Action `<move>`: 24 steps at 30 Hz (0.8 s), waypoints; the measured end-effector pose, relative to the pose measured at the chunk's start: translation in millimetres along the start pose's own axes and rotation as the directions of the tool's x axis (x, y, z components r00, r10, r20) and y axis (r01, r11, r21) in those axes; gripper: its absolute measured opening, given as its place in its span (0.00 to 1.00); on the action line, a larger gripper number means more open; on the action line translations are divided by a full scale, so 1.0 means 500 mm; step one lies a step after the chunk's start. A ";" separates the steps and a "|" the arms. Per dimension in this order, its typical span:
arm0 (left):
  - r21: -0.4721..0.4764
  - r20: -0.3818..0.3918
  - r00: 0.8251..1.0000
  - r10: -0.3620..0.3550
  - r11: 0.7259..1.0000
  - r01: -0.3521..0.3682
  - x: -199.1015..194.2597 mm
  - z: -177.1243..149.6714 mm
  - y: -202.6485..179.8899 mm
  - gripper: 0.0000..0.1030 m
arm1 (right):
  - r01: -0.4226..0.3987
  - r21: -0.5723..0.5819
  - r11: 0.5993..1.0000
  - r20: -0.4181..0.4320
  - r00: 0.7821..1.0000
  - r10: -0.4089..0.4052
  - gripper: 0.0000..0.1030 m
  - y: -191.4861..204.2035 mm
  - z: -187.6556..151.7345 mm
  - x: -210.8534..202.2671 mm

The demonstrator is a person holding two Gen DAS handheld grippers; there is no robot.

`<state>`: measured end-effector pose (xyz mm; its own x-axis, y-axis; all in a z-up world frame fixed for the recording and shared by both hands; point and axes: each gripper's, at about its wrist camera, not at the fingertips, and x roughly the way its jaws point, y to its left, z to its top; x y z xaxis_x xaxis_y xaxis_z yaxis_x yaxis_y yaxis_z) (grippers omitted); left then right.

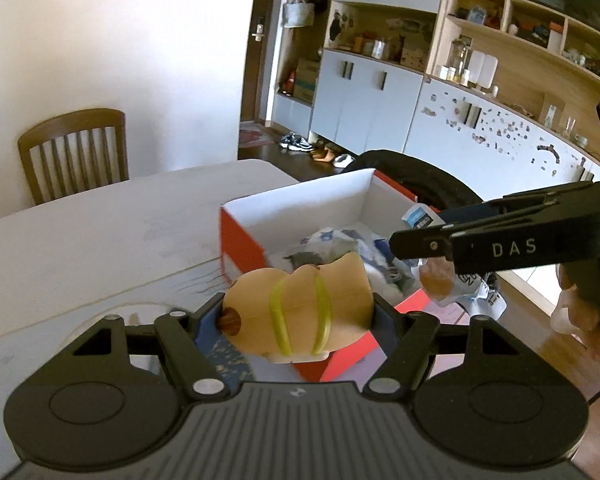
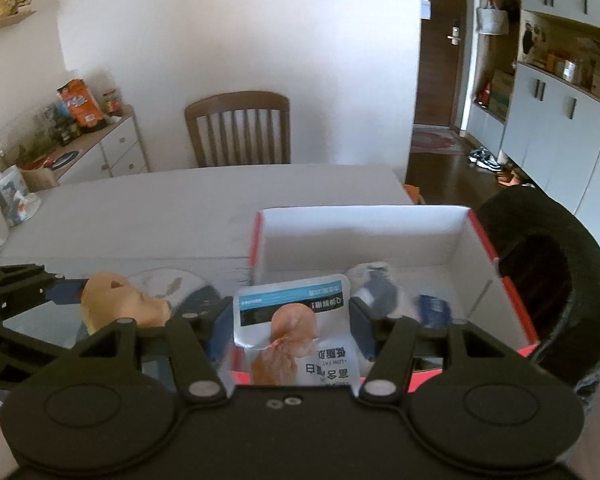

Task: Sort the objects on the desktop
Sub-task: 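Carry the bread toy in left tool while right tool carries the baby packet to the shoebox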

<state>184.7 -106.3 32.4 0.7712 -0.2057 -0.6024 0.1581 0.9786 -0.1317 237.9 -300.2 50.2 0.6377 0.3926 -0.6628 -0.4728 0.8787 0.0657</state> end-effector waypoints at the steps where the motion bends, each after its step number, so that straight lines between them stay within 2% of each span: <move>1: 0.004 -0.002 1.000 -0.001 1.000 0.001 0.007 0.005 -0.009 0.72 | 0.004 0.003 1.000 0.003 1.000 -0.004 0.57 -0.013 0.001 -0.001; 13: 0.060 -0.022 0.999 0.032 0.998 -0.031 0.110 0.070 -0.071 0.72 | 0.034 0.028 0.999 -0.001 0.999 -0.034 0.57 -0.138 0.013 0.034; 24: 0.069 -0.113 0.991 0.068 0.996 -0.060 0.228 0.124 -0.069 0.72 | 0.032 0.061 0.998 -0.025 0.999 -0.031 0.57 -0.206 0.024 0.100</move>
<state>305.4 -162.9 16.9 0.7053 -0.1384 -0.6952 0.1534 0.9873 -0.0409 325.8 -367.6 19.1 0.6362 0.3585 -0.6831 -0.4139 0.9059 0.0900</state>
